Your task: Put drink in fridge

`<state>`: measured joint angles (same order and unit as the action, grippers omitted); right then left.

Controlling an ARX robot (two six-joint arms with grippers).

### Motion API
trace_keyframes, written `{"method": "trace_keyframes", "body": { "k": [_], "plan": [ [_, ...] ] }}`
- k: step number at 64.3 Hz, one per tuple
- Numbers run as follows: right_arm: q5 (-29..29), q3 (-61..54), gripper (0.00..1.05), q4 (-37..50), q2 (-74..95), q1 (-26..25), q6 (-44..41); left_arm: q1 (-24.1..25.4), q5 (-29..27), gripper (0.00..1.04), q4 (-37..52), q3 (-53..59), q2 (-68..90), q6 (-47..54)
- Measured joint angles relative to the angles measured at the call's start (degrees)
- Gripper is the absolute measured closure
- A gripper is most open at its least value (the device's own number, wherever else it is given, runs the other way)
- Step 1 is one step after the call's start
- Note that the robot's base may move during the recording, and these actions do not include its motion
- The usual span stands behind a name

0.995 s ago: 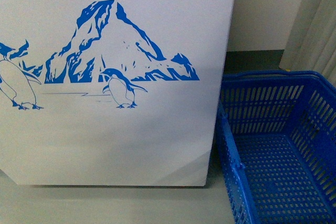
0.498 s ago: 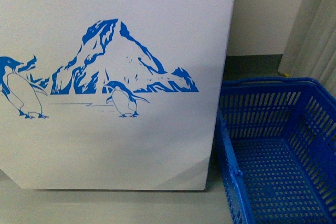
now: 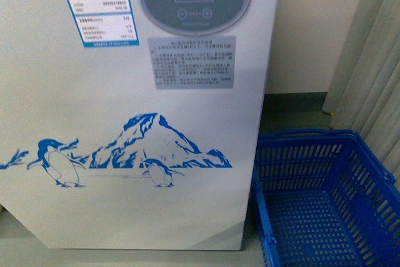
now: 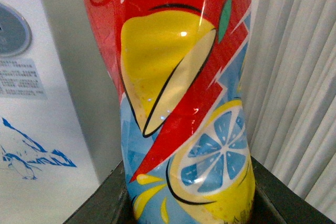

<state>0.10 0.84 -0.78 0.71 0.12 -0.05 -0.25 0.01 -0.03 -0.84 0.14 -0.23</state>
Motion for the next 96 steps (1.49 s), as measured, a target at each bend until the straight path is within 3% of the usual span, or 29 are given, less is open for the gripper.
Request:
{"method": "trace_keyframes", "body": {
  "k": [64,66,69,75,81,88,96],
  "plan": [
    [0.02,0.00,0.63,0.02,0.00,0.00,0.00,0.00,-0.02,0.08,0.00,0.00,0.00,0.00],
    [0.02,0.00,0.63,0.02,0.00,0.00,0.00,-0.33,-0.96,0.08,0.57,0.13,0.00,-0.09],
    [-0.02,0.00,0.63,0.02,0.00,0.00,0.00,-3.50,-11.74,0.08,7.17,0.57,0.72,-1.62],
    [0.02,0.00,0.63,0.02,0.00,0.00,0.00,-8.13,-22.62,0.08,15.08,0.66,1.20,-0.92],
    [0.00,0.00,0.63,0.02,0.00,0.00,0.00,-7.02,-20.24,0.08,12.46,0.15,5.70,-0.76],
    [-0.09,0.00,0.63,0.02,0.00,0.00,0.02,-3.93,-11.39,0.08,9.29,-0.13,11.06,0.37],
    [0.02,0.00,0.63,0.02,0.00,0.00,0.02,1.09,-3.02,0.08,14.49,-1.53,19.34,3.50]
  ]
}}
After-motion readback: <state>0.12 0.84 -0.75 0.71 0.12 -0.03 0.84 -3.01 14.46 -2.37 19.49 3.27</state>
